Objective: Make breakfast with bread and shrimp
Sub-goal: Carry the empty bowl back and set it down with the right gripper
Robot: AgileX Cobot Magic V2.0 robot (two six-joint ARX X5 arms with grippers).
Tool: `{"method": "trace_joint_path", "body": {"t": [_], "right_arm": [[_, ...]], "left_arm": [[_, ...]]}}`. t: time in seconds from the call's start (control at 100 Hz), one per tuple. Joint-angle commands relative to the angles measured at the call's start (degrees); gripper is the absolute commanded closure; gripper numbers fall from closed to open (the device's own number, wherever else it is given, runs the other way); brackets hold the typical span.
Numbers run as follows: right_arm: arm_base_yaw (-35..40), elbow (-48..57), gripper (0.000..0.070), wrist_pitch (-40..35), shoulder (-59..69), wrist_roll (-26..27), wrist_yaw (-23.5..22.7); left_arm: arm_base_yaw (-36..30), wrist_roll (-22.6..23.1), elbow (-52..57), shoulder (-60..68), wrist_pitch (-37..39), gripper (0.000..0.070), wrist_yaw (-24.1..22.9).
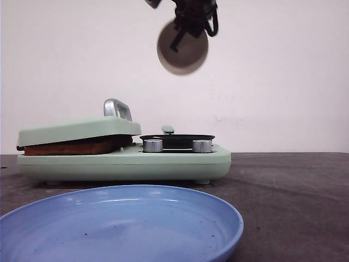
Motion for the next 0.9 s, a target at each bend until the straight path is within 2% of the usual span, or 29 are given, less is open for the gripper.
{"method": "trace_joint_path", "body": {"t": [0.0, 0.14, 0.21, 0.24, 0.27, 0.34, 0.43, 0.62, 0.69, 0.89], "right_arm": [[-1.5, 1.6, 0.0696, -9.5, -3.0, 21.0, 0.3], [-7.4, 1.6, 0.0696, -28.8, -8.0, 41.4, -4.7], [-11.5, 1.6, 0.0696, -38.6, -10.1, 51.4, -10.2], [-13.8, 1.6, 0.0696, -42.4, -10.6, 54.8, -14.1], [-15.3, 1.6, 0.0696, -44.5, -10.7, 56.4, -17.0], [-19.3, 1.5, 0.0696, -49.8, -10.7, 57.5, -23.7], [-23.7, 0.4, 0.0696, -54.8, -10.5, 57.4, -29.6], [-30.9, -9.7, 0.0696, -56.3, -10.5, 57.4, -39.0], [-32.2, -15.1, 0.0697, -54.4, -10.5, 57.4, -40.3], [-33.9, -27.6, 0.0697, -46.5, -10.5, 57.5, -40.3]], "left_arm": [[-0.3, 0.3, 1.0, 0.1, 0.7, 0.07, -0.1], [-0.3, 0.6, 1.0, 0.1, 0.8, 0.07, -0.6], [-0.3, 1.3, 1.0, 0.1, 0.8, 0.07, -1.6], [-0.3, 1.8, 1.0, 0.1, 0.8, 0.07, -2.2], [-0.3, 1.9, 1.0, 0.1, 0.9, 0.07, -2.7], [-0.3, 2.0, 1.0, 0.2, 0.9, 0.07, -3.6], [-0.3, 2.0, 1.0, 0.2, 1.0, 0.07, -3.6], [-0.3, 1.7, 1.0, 0.8, 2.4, 0.07, -3.5], [-0.3, 1.3, 1.0, 0.9, 2.9, 0.07, -3.5], [-0.3, 0.1, 1.0, 2.1, 3.2, 0.07, -3.5]]}}
